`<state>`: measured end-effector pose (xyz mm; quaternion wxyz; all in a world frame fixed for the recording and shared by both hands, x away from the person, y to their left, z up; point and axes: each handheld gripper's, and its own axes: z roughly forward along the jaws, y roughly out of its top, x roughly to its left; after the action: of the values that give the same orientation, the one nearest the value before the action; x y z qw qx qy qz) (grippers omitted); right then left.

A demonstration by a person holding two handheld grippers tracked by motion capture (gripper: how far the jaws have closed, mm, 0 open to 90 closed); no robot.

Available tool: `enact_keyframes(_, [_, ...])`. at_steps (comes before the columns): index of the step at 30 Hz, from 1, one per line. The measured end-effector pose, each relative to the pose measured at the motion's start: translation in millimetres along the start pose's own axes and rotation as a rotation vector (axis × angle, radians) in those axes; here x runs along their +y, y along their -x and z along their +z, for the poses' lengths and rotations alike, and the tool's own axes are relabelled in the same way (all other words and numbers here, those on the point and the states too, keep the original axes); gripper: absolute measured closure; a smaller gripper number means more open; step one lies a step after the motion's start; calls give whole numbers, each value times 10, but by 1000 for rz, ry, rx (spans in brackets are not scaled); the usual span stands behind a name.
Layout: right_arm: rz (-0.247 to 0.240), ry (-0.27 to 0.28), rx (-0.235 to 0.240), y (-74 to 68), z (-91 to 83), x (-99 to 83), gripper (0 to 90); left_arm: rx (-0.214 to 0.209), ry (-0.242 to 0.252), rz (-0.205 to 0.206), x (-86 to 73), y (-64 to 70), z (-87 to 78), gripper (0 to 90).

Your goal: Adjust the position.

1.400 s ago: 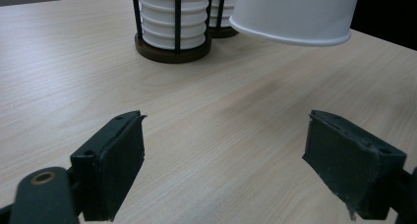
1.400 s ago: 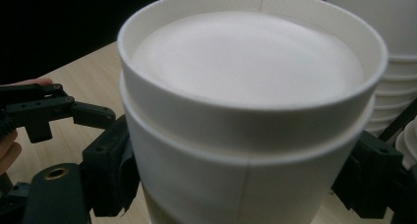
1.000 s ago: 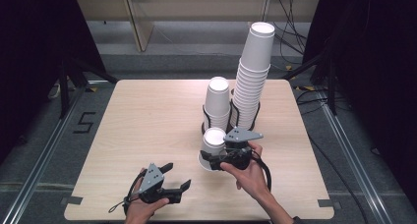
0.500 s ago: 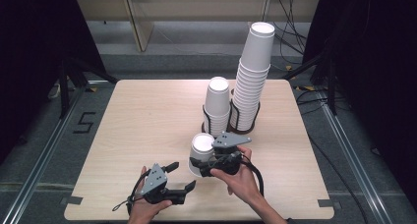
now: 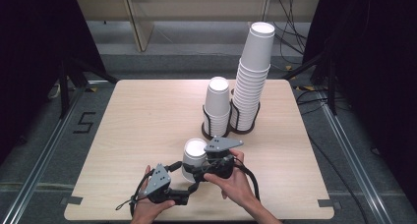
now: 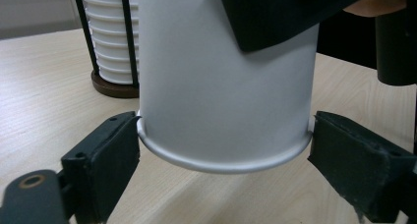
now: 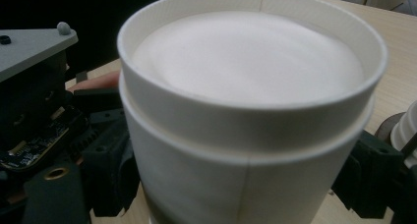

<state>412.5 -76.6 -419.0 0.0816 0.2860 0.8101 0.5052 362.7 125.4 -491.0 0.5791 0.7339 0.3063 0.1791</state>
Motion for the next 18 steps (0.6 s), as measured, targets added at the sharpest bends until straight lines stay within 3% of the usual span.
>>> enact_keyframes(3, [11,-1,11,-12,4,-1,188,-1,18,-5,-7,7,26,79])
enact_keyframes(7, [15,9,19,-29,13,-2,188,5,4,3,-5,12,33,44])
enact_keyframes(8, [36,4,18,-46,4,-2,188,5,11,3,-7,13,42,35])
enact_keyframes(13, [25,20,45,-75,21,1,188,11,12,5,-7,22,55,6])
enact_keyframes(14, [57,17,51,-107,18,-2,188,11,16,6,-6,24,58,3])
enact_keyframes(16, [21,28,57,-99,28,2,188,12,19,10,-6,26,61,0])
enact_keyframes(18, [33,28,59,-114,21,4,188,15,23,9,-5,30,64,0])
